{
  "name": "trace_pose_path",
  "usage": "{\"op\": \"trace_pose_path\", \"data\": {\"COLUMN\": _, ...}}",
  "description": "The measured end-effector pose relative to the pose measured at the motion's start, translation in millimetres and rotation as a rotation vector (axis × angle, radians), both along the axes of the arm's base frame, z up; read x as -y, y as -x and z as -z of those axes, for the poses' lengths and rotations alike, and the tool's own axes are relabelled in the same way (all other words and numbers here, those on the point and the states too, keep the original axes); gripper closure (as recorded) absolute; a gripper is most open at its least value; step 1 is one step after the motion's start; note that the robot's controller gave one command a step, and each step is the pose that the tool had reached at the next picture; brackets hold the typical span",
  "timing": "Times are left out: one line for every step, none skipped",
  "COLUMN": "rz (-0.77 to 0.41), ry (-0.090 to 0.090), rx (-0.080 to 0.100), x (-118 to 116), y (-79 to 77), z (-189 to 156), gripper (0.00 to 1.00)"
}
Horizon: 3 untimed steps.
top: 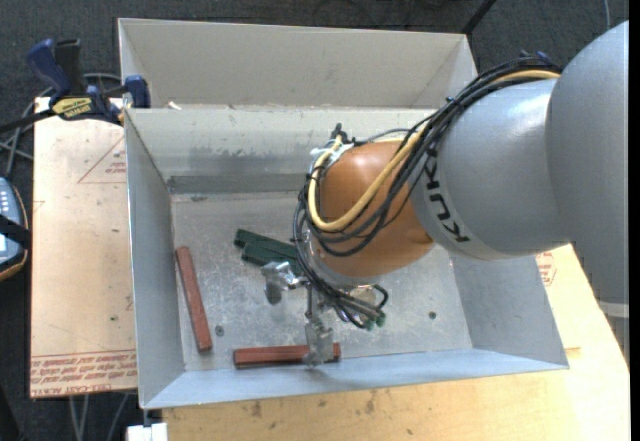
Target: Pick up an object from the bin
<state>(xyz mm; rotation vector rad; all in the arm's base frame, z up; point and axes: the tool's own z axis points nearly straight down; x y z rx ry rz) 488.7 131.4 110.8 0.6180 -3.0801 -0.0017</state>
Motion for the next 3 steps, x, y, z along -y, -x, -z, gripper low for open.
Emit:
{"op": "trace_pose_path", "data": {"rz": -0.121, "ry": 0.002, "rx": -0.001, "x": 10.6, "y": 2.9, "z": 5.3, "gripper": 0.00}}
{"op": "trace_pose_path", "data": {"rz": -0.324, "ry": -0.002, "rx": 0.011, "x": 30.4, "y": 6.7, "z": 34.5, "gripper": 1.00}}
{"op": "trace_pose_path", "data": {"rz": -0.325, "ry": -0.002, "rx": 0.012, "x": 30.3, "y": 6.7, "z": 34.5, "gripper": 1.00}}
